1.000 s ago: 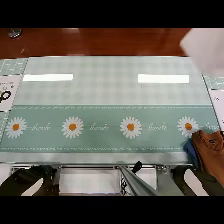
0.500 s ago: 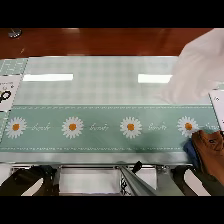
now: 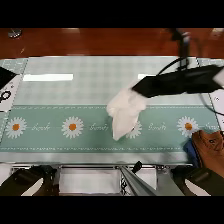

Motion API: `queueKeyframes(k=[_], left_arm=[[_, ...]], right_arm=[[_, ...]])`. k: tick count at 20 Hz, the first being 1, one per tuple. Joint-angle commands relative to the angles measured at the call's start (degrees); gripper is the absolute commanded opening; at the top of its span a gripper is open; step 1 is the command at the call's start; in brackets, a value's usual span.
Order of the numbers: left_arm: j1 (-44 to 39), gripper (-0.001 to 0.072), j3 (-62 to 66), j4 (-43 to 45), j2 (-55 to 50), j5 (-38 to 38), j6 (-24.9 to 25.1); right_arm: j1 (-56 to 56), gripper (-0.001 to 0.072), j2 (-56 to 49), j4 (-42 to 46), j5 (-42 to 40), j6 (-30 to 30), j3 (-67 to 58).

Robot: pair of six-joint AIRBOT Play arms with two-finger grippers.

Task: Fold the shirts.

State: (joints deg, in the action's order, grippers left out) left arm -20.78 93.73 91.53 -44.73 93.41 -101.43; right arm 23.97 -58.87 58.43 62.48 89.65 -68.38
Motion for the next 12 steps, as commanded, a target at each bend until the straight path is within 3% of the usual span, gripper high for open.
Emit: queueKeyframes(k=[1,5,6,8,12], left_arm=[[0.04,0.0688,-2.62,-5.31,0.07,0.22,-1.57],[0.04,0.0687,-9.94,-5.88,0.04,-0.7,-1.53],[0.04,0.0687,-13.0,-5.92,0.04,-1.55,-1.53],[0.04,0.0687,-20.06,-5.92,0.04,-3.72,-1.55],[0.04,0.0687,-35.71,-10.01,0.02,-13.86,-1.51]], right_arm=[[10.86,0.0022,-7.8,3.26,-5.77,2.69,2.69],[14.78,0.0031,-18.62,9.07,-5.97,2.75,2.69],[14.49,0.0136,-20.37,9.6,-6.23,2.75,2.67],[12.28,0.0491,-21.14,9.55,-5.66,2.36,2.58],[3.23,0.0514,-14.43,9.64,2.01,-2.64,0.22]])
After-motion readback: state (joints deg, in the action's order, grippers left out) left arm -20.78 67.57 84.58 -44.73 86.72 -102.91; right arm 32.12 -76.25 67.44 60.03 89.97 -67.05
